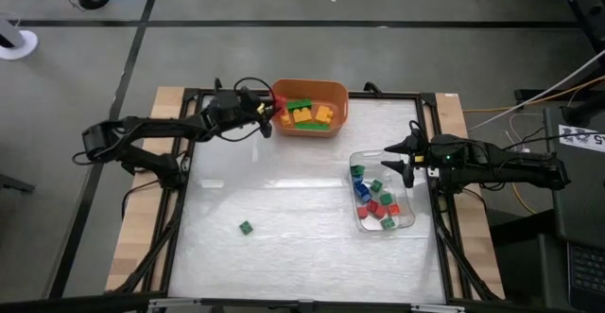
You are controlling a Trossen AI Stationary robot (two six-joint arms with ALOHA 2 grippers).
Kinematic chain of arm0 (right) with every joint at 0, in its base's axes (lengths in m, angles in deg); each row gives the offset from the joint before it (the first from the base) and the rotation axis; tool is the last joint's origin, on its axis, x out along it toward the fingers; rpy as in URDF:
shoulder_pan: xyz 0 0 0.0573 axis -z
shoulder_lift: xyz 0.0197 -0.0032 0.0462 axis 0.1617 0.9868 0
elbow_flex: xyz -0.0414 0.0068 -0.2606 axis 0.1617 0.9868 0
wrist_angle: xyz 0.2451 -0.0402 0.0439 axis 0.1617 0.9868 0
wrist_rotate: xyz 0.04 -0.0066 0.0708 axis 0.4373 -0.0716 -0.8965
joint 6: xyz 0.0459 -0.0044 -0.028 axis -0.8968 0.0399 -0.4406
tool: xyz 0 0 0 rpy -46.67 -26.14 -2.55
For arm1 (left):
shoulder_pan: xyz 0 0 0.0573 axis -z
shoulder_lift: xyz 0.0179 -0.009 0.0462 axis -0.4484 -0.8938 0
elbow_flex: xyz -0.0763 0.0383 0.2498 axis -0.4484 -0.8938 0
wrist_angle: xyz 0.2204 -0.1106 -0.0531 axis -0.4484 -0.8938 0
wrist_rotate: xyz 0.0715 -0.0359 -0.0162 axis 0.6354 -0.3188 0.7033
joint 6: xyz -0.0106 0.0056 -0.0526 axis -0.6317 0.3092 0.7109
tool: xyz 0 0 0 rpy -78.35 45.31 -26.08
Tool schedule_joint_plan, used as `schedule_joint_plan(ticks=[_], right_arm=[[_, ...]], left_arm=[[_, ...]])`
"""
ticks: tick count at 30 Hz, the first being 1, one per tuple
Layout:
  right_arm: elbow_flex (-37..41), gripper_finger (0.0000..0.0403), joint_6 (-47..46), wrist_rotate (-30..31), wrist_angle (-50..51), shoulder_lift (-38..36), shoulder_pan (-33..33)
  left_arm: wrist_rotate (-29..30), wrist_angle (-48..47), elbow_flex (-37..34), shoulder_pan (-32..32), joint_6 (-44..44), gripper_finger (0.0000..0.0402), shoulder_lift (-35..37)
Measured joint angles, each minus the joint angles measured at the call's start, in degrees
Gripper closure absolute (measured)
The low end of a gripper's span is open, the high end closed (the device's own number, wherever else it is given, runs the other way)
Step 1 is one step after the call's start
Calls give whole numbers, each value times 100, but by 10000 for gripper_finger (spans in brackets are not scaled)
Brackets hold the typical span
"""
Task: Sort blocks by size
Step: Put the big red game piece into the orange bin, then put the small green game piece into the transparent bin
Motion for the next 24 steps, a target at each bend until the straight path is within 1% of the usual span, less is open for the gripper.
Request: schedule_joint_plan(ticks=[3,6,11,13,16,18,20,21,24], right_arm=[[0,164,0,1,2,1,0],[0,164,0,1,4,1,0],[0,164,0,1,7,1,2],[0,164,0,-1,9,-1,0],[0,164,0,1,11,-1,0],[0,164,0,-1,11,1,1],[0,164,0,0,13,0,2],[0,164,1,0,13,1,1],[0,164,2,1,13,1,0]], left_arm=[[3,-1,0,20,53,271,-194],[2,-13,0,22,88,269,-324],[-31,-17,0,128,281,277,-199],[-373,-37,0,250,329,281,-8],[-1253,-322,7,571,497,284,321],[-1865,-814,7,875,514,284,571],[-2397,-1542,8,1335,446,284,789],[-2528,-1942,9,1605,420,284,867],[-2553,-2895,7,2476,398,285,1004]])
